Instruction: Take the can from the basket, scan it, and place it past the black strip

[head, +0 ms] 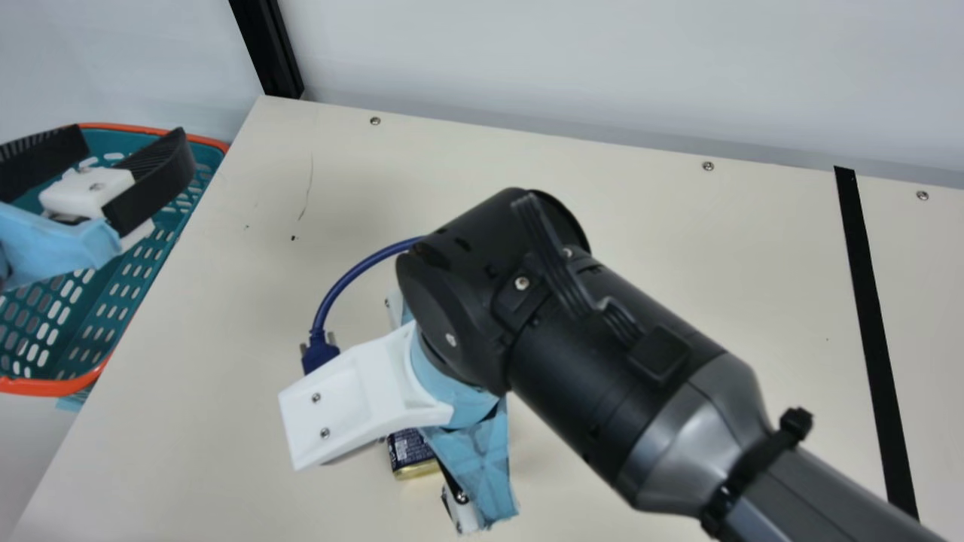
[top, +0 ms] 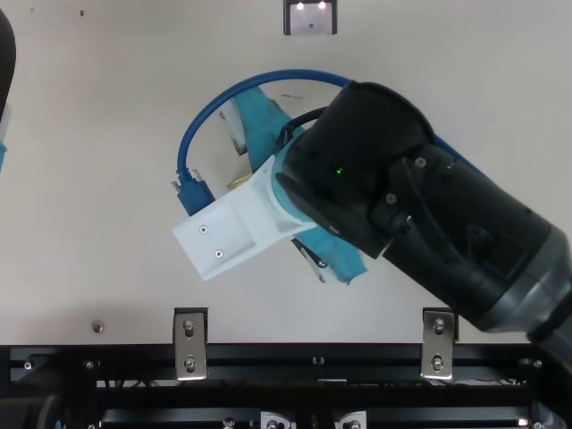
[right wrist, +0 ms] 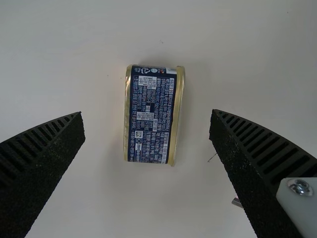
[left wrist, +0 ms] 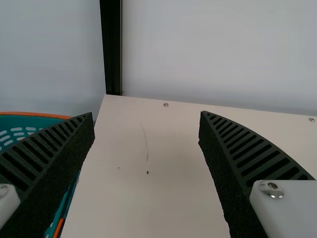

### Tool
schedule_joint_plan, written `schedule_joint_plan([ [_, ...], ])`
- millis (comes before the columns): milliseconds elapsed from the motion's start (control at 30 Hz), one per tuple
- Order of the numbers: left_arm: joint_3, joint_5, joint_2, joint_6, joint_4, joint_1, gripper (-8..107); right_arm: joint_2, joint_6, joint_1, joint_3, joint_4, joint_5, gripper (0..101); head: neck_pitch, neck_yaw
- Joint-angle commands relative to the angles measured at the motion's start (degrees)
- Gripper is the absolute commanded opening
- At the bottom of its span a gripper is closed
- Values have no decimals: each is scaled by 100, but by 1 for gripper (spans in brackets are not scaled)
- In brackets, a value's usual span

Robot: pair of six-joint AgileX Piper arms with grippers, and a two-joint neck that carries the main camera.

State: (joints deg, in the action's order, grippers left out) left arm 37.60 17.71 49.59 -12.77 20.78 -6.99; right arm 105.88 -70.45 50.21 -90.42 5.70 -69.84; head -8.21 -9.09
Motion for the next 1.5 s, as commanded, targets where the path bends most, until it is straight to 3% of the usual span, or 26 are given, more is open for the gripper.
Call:
schedule_joint_plan([
  [0,0,0,0,0,0,0,90,18,17,15,-14,10,-6,101,-22,12],
  [633,0,0,0,0,0,0,90,168,7,43,-49,63,-6,101,-22,12],
  [1467,0,0,0,0,0,0,90,797,-100,-273,-44,110,-6,101,-22,12],
])
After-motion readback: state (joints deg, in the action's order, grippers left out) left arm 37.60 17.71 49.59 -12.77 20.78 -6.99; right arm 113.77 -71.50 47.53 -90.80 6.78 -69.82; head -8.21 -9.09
